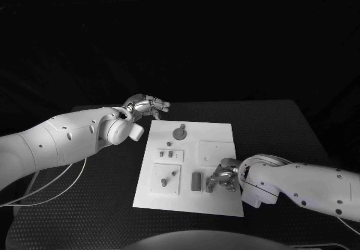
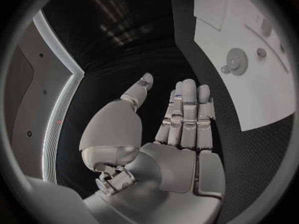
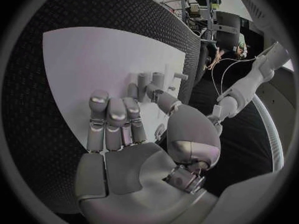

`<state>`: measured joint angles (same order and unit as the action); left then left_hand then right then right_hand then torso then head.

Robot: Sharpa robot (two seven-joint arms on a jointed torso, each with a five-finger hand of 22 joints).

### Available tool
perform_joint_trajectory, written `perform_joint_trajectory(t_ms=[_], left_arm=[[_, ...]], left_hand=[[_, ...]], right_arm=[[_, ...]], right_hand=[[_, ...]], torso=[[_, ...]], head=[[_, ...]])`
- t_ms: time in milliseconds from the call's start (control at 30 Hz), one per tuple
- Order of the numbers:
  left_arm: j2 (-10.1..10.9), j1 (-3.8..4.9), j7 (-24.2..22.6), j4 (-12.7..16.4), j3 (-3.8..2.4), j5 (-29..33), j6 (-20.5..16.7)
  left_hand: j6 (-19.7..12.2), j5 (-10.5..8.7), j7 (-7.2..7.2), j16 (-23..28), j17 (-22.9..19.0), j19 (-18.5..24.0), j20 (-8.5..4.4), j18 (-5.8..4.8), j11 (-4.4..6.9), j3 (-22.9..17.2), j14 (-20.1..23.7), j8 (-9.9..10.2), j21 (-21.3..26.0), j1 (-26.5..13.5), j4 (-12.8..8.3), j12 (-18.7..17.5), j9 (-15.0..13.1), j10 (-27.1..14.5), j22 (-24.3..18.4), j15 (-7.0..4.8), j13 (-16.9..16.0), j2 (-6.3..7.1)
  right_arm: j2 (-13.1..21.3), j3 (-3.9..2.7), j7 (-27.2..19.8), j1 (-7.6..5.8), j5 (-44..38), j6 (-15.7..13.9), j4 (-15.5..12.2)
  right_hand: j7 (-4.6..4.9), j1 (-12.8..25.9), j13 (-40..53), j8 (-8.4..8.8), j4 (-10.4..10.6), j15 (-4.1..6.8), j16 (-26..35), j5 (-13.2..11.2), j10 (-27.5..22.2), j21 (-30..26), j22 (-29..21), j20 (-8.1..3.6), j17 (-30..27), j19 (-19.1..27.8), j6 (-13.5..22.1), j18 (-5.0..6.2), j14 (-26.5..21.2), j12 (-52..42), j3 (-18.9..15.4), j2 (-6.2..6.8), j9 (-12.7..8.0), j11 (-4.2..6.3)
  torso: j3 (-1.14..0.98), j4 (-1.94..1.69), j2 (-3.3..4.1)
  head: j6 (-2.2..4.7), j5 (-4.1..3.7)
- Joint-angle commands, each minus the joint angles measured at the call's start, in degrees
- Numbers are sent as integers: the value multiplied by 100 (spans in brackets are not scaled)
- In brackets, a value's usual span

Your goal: Assemble the parts on the task board

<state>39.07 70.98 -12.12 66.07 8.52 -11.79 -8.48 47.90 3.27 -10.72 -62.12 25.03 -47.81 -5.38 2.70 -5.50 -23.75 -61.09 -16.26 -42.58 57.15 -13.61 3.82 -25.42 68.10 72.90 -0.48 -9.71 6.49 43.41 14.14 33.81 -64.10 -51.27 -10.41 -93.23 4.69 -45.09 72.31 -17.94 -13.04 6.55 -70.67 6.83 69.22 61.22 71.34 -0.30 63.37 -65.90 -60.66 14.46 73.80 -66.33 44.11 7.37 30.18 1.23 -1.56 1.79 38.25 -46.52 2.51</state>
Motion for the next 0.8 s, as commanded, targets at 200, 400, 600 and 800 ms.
perform_joint_trajectory(t_ms=[200, 400, 600, 800], left_arm=[[-7, 10, -39, 17, -5, -16, 72], [2, 12, -36, 24, -5, -16, 68], [0, 14, -32, 23, -5, -16, 71], [-1, 15, -32, 20, -5, -16, 70]], left_hand=[[-11, -22, 28, 22, 8, 11, -68, 69, -40, -8, 7, -24, 22, -66, 30, 29, 4, 9, 7, -1, 10, 7], [-12, -22, 28, 22, 9, 11, -68, 69, -40, -8, 7, -24, 23, -67, 32, 29, 5, 9, 8, -1, 10, 7], [-14, -22, 27, 22, 9, 11, -68, 69, -40, -8, 7, -24, 23, -68, 33, 29, 5, 10, 8, -1, 11, 8], [-15, -22, 27, 23, 10, 11, -68, 69, -40, -8, 7, -24, 24, -68, 34, 29, 6, 10, 9, -1, 11, 8]], right_arm=[[-35, 4, -25, 34, -116, 115, 42], [-58, 4, -41, 54, -219, 85, 83], [-60, 4, -100, 58, -231, 75, 81], [-51, 4, -156, 60, -220, 176, 53]], right_hand=[[29, 57, 6, 21, -5, 38, 20, -32, -28, 9, -8, -29, 8, -15, -2, 54, -15, 23, -56, -7, -14, 4], [34, 108, 8, 32, 41, 35, 28, -210, -71, 1, -16, -37, 15, -1, 15, 54, -27, 47, -85, 88, -27, -2], [39, 233, -10, 37, 199, 35, 32, -405, -124, -2, -30, -45, 25, -5, 34, 54, -35, 93, -128, 390, -34, -5], [40, 290, -25, 25, 417, 39, 33, -405, -165, -6, -45, -65, 32, -9, 66, 54, -50, 127, -126, 607, -13, -4]], torso=[[-1, 7, 0], [-3, 0, 2], [0, 5, 3], [0, 4, -2]], head=[[-7, 2], [2, 3], [-3, 9], [-1, 13]])
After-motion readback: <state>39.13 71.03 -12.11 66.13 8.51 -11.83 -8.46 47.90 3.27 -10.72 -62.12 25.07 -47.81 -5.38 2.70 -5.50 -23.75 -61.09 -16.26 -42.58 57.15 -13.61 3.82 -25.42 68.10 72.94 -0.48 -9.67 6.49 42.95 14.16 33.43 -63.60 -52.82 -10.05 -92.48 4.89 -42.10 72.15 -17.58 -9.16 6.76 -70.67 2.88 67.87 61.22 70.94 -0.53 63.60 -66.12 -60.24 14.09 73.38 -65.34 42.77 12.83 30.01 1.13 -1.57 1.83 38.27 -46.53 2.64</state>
